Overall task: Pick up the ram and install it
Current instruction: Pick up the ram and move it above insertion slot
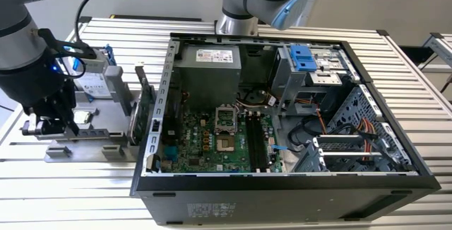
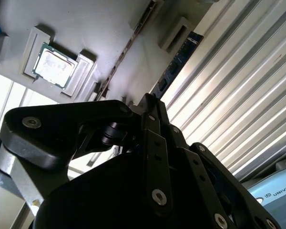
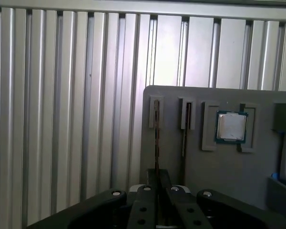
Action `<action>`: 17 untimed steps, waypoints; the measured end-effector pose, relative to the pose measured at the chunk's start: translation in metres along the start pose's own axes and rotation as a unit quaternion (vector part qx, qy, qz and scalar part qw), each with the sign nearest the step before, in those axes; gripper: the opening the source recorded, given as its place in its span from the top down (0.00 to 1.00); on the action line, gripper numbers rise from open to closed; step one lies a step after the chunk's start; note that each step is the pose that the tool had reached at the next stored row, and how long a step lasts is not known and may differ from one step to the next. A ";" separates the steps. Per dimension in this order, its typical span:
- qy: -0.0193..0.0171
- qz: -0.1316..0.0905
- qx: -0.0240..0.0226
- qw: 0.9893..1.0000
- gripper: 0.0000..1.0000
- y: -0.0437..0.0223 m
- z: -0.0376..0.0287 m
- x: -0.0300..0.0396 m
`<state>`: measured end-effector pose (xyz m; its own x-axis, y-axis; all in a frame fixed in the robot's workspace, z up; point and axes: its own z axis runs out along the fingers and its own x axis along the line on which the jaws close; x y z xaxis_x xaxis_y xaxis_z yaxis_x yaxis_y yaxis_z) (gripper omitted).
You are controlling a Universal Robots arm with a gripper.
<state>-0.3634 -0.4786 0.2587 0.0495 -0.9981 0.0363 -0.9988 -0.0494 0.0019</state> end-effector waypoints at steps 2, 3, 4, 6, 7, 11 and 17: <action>0.000 0.000 0.000 1.000 1.00 0.0000 -0.0020 0.0001; 0.000 0.000 0.000 1.000 1.00 0.0000 -0.0029 0.0001; 0.000 0.000 0.000 1.000 1.00 0.0000 -0.0039 0.0001; 0.000 0.000 0.000 1.000 1.00 0.0000 -0.0058 0.0002; 0.000 0.000 0.000 1.000 1.00 0.0000 -0.0068 0.0003; 0.000 0.000 0.000 1.000 1.00 0.0000 -0.0107 0.0004; 0.000 0.000 0.000 1.000 1.00 0.0000 -0.0160 0.0006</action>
<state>-0.3634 -0.4786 0.2747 0.0494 -0.9981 0.0362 -0.9988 -0.0494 0.0018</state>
